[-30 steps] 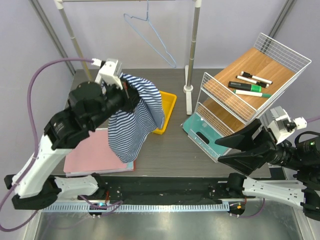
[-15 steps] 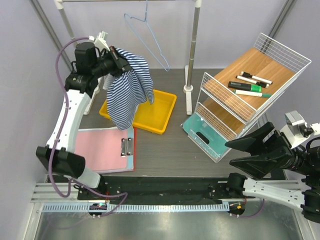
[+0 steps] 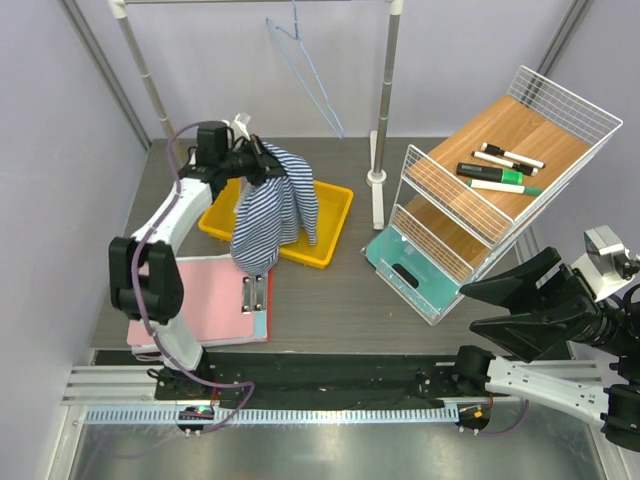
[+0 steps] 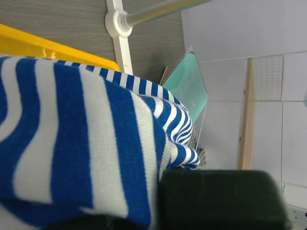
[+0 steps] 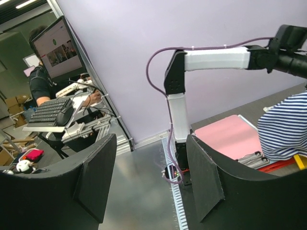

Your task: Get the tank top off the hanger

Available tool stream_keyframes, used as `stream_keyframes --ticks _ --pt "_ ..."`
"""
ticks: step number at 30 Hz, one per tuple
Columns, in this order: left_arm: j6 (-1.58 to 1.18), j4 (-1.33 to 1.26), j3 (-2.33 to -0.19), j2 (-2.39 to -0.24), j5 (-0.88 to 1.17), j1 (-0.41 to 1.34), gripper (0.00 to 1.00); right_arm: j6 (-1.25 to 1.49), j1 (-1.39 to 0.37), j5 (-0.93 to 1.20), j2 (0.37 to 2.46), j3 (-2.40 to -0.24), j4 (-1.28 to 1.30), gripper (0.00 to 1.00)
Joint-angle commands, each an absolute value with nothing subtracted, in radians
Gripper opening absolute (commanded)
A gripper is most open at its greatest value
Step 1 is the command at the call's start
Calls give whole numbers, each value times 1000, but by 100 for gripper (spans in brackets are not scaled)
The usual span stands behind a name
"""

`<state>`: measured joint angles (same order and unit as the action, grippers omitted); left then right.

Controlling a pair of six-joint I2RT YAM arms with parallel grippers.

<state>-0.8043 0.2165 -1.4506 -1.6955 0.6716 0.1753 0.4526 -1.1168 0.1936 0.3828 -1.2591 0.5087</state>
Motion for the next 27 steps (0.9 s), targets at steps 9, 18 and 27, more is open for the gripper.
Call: stream_keyframes --ticks 9,18,27 --pt "-595 269 -1753 -1890 884 192 0 459 -1103 190 388 -1255 505 66" --pt "-508 389 -2055 -2005 1003 190 2 454 -1103 172 388 -1236 509 66" --pt "-428 463 -2004 -2097 1100 190 0 449 -1103 161 391 -1230 517 67"
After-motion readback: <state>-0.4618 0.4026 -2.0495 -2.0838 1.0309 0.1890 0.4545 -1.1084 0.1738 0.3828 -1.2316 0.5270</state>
